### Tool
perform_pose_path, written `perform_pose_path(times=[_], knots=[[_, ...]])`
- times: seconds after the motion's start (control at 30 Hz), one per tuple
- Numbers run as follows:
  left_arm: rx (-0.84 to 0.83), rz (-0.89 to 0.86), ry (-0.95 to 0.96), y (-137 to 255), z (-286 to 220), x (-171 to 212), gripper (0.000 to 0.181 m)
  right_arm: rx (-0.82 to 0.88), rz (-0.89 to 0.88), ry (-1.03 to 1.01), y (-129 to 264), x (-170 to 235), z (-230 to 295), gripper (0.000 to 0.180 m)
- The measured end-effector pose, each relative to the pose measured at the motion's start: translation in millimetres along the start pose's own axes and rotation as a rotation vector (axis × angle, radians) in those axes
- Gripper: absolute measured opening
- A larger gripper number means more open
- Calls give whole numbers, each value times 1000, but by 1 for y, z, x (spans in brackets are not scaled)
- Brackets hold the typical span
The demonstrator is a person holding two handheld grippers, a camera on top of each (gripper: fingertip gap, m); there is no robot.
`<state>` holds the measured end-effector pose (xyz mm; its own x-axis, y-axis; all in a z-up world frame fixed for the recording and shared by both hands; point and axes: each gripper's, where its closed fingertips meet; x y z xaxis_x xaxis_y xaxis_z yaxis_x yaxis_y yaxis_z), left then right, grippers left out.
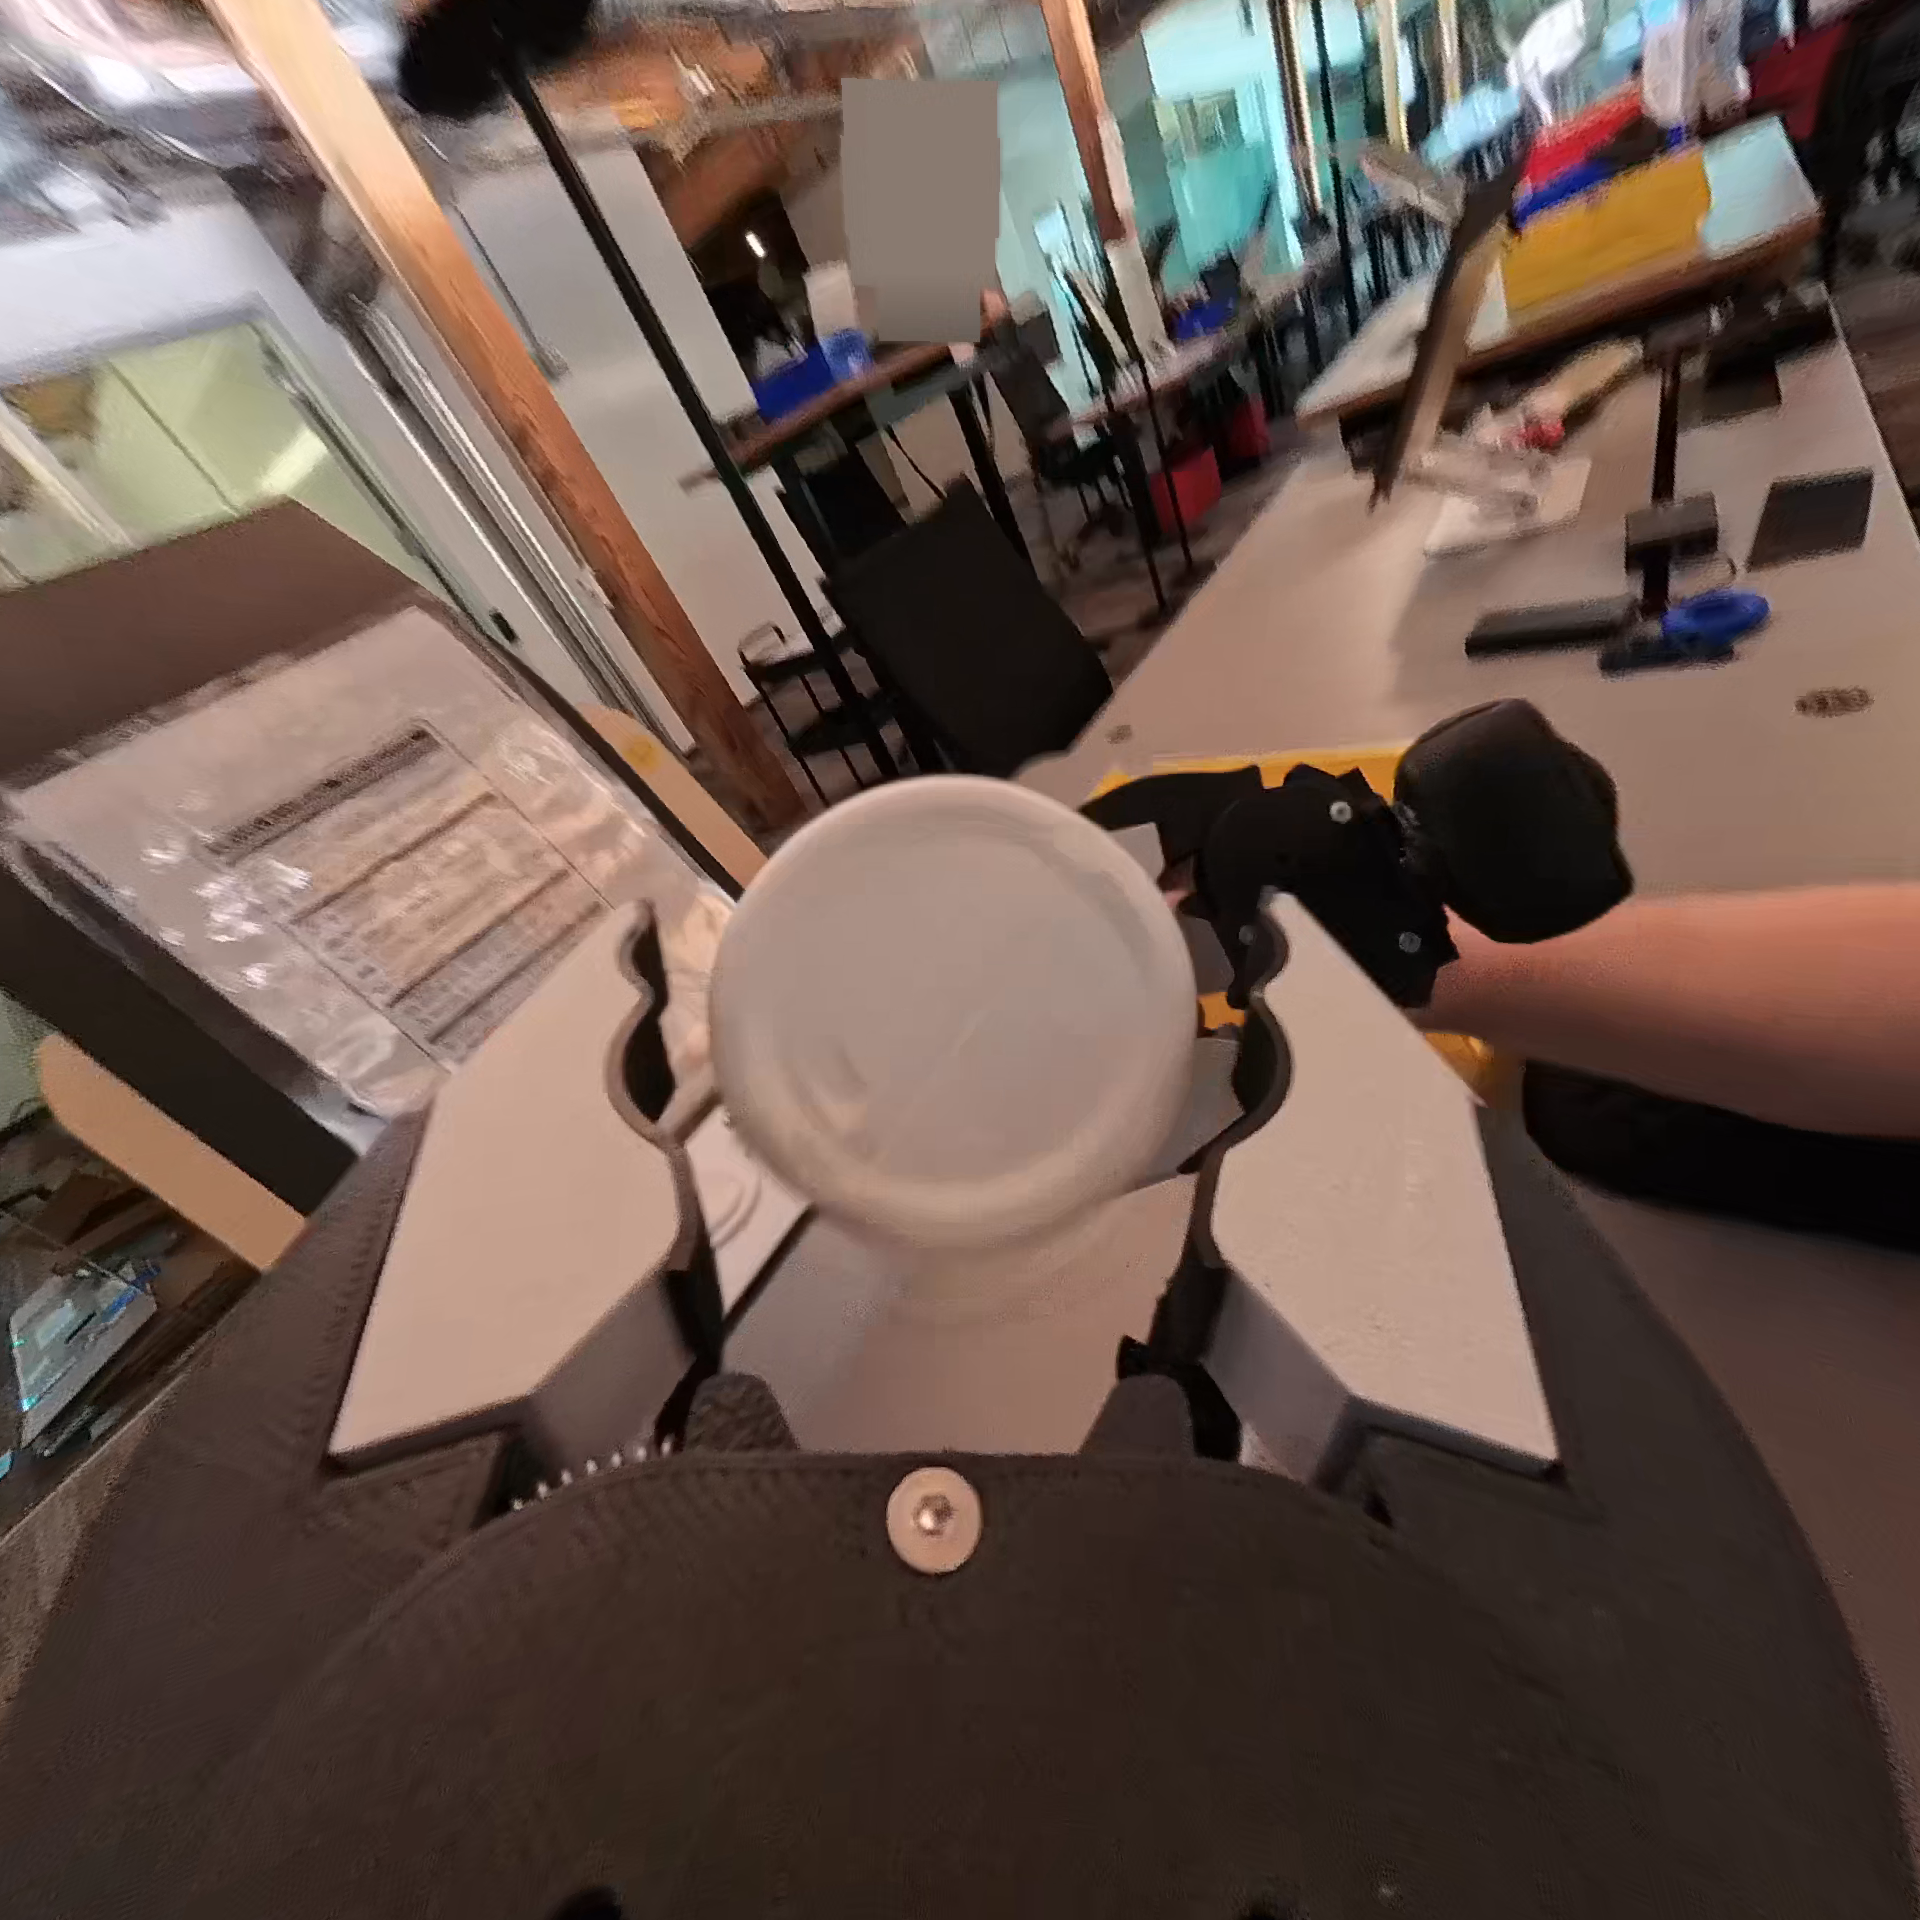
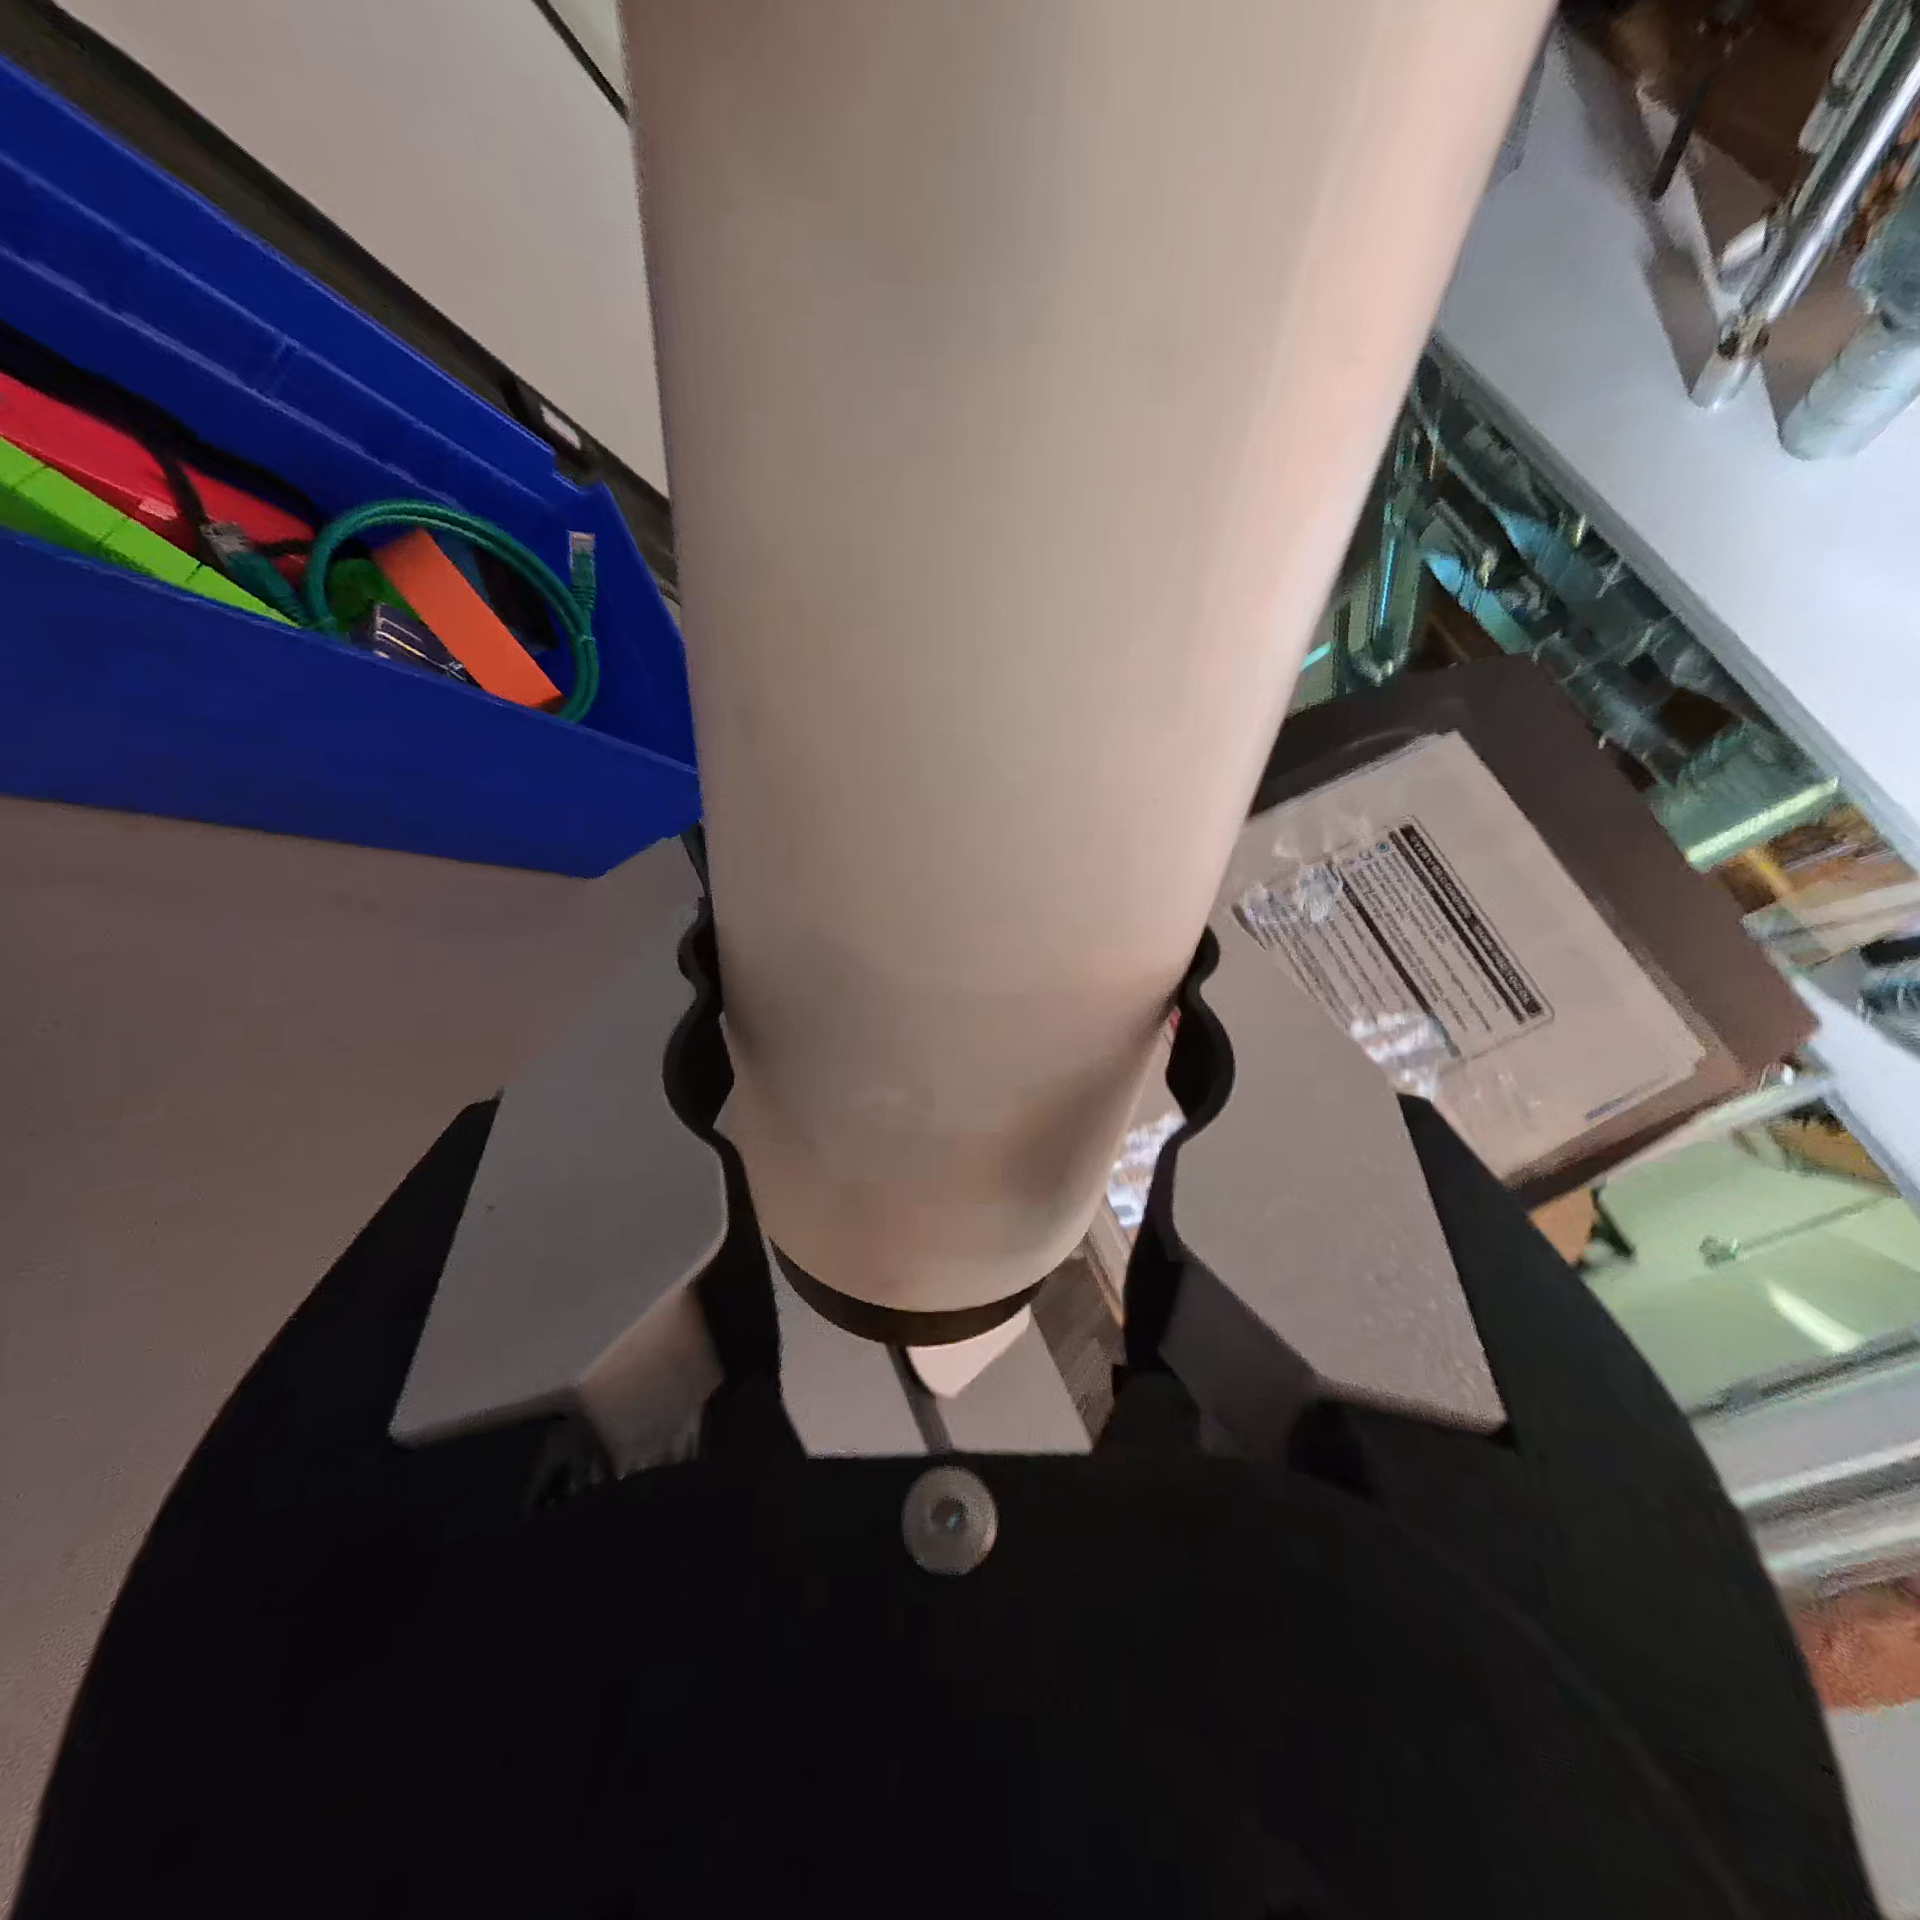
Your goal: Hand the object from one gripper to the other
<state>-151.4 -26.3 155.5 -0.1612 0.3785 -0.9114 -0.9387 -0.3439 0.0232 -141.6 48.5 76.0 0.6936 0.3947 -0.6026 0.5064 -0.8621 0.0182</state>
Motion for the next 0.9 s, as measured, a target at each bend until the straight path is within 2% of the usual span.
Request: perform_pose_path(times=[0.07, 0.13, 0.2, 0.27, 0.37, 0.47, 0.6, 0.7, 0.8, 0.9], knots=[[-43, -64, 37, 8, 10, -12, 125, 17, 47, -77, 8, 9, -22, 85], [-52, -78, 73, 17, 17, -16, 125, 65, 90, -199, 31, 24, -64, 85], [-51, -51, 101, 24, 22, -12, 121, 80, 196, -429, 64, 59, -104, 85], [-61, -11, 122, 28, 29, -4, 117, 84, 329, -723, 105, 111, -126, 85], [-55, 25, 145, 31, 32, 4, 116, 57, 564, -1034, 160, 194, -119, 86], [-41, 35, 164, 30, 31, 6, 114, -56, 806, -1236, 204, 248, -78, 86], [11, 31, 146, 30, 22, 6, 114, -95, 1042, -1380, 236, 282, -40, 86], [33, 37, 133, 30, 18, 6, 114, -87, 1229, -1399, 252, 303, -19, 86], [57, 23, 137, 32, 13, 3, 113, -112, 1332, -1424, 258, 315, -2, 86], [58, 24, 131, 34, 13, 2, 111, -66, 1424, -1392, 263, 330, 4, 86]])
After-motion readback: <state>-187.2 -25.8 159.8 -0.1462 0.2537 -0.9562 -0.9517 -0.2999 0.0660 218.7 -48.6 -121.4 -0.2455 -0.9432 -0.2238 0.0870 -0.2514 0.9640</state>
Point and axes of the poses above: each gripper's, where its closed fingertips meet, y back along the fingers, x out of its underside, z = x × y across the jaws, and after that the axes turned 3 degrees about -x, right-handed
